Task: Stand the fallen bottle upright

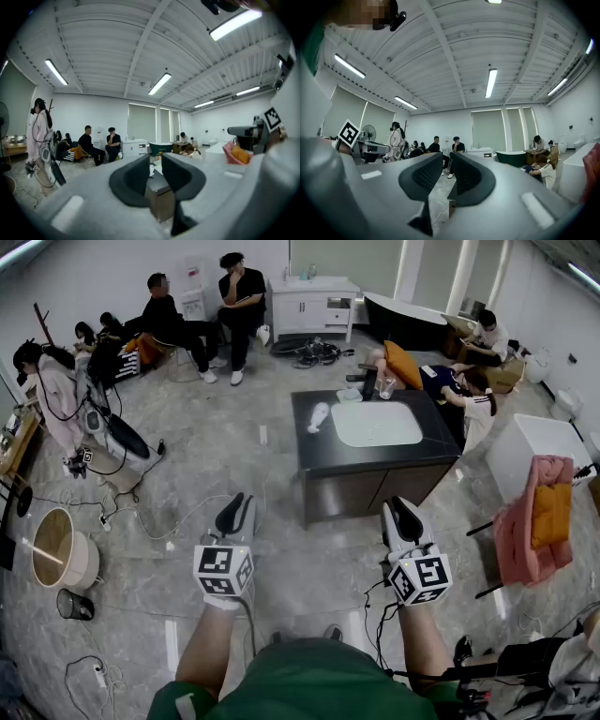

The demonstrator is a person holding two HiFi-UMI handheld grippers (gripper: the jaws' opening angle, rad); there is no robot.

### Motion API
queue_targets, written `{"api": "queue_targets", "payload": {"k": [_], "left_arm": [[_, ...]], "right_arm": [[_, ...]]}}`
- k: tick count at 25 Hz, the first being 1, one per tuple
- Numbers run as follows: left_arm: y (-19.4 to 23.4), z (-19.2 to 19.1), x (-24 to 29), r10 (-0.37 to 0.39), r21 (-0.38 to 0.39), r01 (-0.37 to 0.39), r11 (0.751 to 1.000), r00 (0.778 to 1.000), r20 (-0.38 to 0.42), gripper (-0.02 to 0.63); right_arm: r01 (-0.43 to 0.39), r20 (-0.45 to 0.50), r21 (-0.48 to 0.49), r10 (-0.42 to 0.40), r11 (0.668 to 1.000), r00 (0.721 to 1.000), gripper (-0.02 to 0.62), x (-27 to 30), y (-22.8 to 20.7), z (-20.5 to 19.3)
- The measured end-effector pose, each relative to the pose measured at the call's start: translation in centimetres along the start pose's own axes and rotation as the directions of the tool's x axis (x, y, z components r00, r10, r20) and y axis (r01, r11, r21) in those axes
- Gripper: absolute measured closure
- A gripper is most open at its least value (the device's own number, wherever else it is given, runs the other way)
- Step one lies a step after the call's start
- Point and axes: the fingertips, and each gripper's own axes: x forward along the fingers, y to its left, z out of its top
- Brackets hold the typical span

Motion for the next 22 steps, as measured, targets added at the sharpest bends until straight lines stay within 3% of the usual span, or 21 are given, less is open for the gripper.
{"api": "queue_targets", "payload": {"k": [22], "left_arm": [[-9.0,0.2,5.2,0.092,0.017,-0.092,0.996,0.996,-0.013,0.532]], "right_arm": [[-0.064,0.039,0.015,0.063,0.998,0.997,0.523,-1.4,-11.6,-0.5]]}}
